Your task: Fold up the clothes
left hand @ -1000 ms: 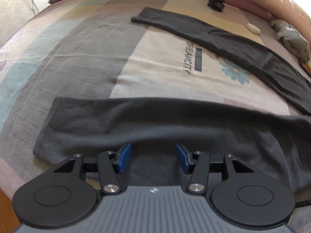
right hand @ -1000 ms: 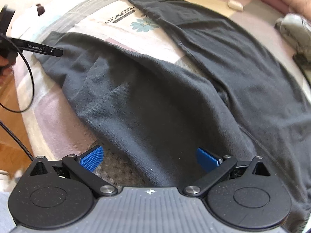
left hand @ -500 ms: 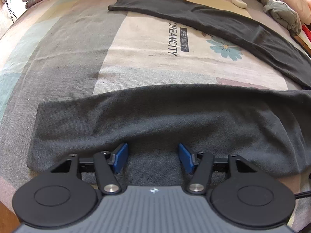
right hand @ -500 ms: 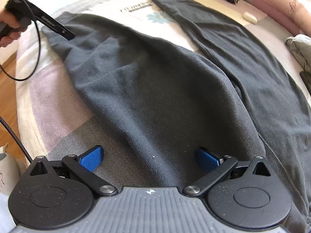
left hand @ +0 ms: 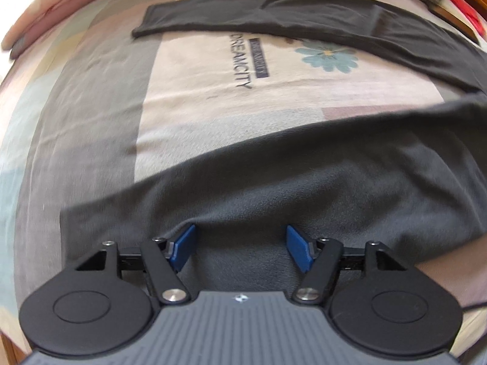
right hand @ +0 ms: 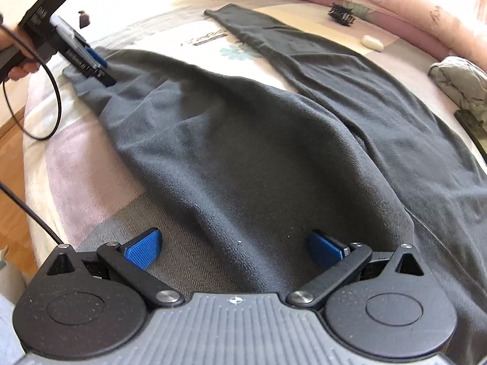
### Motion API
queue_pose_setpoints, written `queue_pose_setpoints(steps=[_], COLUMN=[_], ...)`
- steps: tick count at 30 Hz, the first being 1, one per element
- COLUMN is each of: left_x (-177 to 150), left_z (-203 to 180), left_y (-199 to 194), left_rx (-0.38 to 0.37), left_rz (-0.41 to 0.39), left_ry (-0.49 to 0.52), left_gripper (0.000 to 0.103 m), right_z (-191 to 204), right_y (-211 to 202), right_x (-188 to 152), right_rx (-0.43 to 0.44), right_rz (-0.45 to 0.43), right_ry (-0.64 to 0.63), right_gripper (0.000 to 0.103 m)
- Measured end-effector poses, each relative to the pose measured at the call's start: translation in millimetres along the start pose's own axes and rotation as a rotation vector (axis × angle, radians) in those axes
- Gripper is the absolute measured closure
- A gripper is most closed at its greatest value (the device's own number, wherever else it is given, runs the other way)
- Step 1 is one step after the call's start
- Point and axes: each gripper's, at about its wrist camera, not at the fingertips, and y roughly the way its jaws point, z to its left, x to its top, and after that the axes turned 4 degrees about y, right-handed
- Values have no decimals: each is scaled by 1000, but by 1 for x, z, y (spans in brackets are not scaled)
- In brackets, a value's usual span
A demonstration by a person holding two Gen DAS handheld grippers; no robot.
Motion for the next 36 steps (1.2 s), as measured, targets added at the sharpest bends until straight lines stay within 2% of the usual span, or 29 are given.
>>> queue_pose_setpoints(steps=[5, 8, 11, 15, 17, 23, 26, 32, 36], left_x=[-18, -30, -42, -60, -67, -78, -73, -51, -29], left_z=[-8, -8, -3, -15, -27, -71, -86, -92, -77], left_y=[-7, -13, -27, -44, -48, -46, -40, -34, -29], left_rx=[9, -5, -97, -172, -194, -198, -159, -111, -116], left_rz=[-158, -254, -331, -405, -420, -439, -436, -457, -456], left_ry=[170, 226, 232, 299, 343, 494, 529, 574, 510], left_gripper=[36, 37, 37, 34, 33, 32, 32, 32, 31], right_z=[14, 27, 46, 69, 68, 54, 45, 24, 4], right_y=[-4, -14, -26, -30, -27, -14, -12, -20, -15], right_x=[-8, -14, -19, -15, -13, -8, -6, 14, 28], right_rx=[-114, -211, -263, -350, -367, -394, -393, -402, -423], right_rz=[-38, -31, -27, -24, -23, -7, -12, -54, -51], right_ry=[91, 189, 211, 140, 140, 164, 159, 154, 131], right_gripper=[0, 0, 0, 0, 0, 0, 0, 0, 0])
